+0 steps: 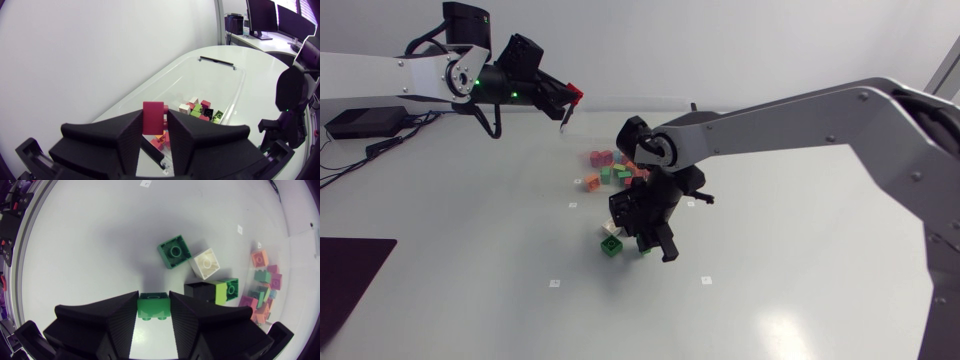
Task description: Place the duplo bricks in the container
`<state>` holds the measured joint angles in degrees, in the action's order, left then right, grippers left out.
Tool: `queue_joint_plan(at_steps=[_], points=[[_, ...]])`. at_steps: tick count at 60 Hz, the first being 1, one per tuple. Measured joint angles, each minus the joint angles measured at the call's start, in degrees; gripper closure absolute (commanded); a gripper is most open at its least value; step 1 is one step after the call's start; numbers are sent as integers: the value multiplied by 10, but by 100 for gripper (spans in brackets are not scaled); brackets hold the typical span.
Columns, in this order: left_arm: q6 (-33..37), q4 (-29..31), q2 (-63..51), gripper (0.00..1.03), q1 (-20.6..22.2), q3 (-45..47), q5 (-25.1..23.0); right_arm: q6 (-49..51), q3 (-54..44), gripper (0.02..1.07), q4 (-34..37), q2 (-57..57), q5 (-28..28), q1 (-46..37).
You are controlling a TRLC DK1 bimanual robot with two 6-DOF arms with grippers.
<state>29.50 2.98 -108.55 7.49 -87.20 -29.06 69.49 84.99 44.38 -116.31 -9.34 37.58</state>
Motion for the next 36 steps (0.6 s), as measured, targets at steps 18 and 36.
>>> queue_joint_plan(at_steps=[18,36], points=[[-9,61,-59,67,17,-86,9,-8,3,79,0,76,-9,-47],[6,142,-53,6,32,-89,9,-81,55,79,-74,84,-48,-111]])
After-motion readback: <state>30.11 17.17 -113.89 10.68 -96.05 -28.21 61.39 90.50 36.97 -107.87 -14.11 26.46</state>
